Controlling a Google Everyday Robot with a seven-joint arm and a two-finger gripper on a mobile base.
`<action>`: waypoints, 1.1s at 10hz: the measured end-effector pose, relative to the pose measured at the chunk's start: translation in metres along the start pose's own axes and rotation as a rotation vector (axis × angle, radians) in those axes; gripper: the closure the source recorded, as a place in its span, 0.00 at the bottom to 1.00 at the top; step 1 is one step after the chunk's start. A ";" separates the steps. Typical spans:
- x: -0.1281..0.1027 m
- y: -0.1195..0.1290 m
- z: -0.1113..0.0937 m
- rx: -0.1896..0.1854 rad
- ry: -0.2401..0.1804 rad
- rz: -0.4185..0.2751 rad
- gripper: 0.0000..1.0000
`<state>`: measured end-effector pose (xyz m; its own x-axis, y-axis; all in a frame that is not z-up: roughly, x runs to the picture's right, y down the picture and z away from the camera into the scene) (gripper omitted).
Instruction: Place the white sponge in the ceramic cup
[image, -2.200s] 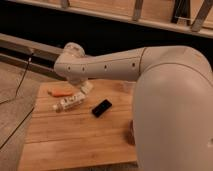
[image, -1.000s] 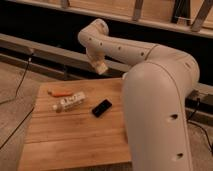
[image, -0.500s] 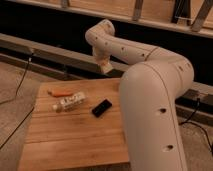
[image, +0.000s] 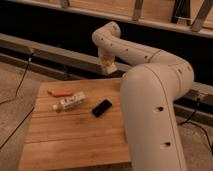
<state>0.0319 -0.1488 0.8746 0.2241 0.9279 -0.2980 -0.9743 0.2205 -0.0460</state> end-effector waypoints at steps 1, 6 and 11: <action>0.001 -0.006 0.001 0.002 0.000 0.015 1.00; 0.006 -0.045 -0.003 0.012 -0.005 0.105 1.00; 0.023 -0.082 -0.004 0.028 0.002 0.181 1.00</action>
<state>0.1171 -0.1473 0.8679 0.0448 0.9525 -0.3013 -0.9977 0.0581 0.0353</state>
